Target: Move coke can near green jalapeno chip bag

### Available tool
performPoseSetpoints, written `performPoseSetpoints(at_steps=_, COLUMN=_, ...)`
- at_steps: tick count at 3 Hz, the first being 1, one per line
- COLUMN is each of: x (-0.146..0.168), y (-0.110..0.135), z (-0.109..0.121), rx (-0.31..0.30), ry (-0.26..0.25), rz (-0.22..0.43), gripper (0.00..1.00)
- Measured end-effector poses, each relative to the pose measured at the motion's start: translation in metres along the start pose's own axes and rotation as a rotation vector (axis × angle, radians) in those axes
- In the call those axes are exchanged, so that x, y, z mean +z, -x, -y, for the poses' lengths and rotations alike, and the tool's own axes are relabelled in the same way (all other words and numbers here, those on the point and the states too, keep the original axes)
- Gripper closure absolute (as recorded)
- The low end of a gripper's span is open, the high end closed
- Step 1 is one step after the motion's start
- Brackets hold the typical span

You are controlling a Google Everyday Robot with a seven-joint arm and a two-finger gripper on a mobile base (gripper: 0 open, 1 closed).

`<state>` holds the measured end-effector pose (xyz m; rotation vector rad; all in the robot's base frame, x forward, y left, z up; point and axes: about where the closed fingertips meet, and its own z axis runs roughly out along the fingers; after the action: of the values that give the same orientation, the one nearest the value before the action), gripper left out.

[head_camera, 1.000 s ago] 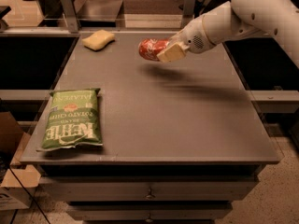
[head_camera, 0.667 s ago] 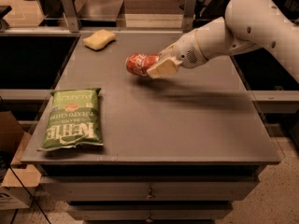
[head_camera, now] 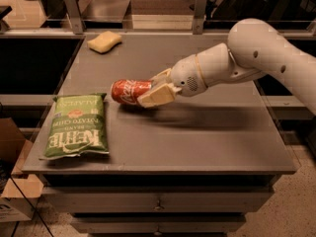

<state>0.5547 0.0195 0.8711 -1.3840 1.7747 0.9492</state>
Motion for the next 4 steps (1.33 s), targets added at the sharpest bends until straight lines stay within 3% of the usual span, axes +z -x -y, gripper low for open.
performPoseSetpoints(at_steps=1, x=0.016, y=0.004, z=-0.026, rx=0.005, ry=0.072, rz=0.034, gripper=0.59)
performPoseSetpoints(at_steps=2, x=0.027, y=0.003, z=-0.039, rx=-0.003, ry=0.100, rz=0.037, gripper=0.35)
performPoseSetpoints(at_steps=3, x=0.034, y=0.002, z=-0.039, rx=-0.019, ry=0.068, rz=0.049, gripper=0.13)
performPoseSetpoints(at_steps=4, x=0.036, y=0.003, z=-0.038, rx=-0.020, ry=0.065, rz=0.051, gripper=0.00)
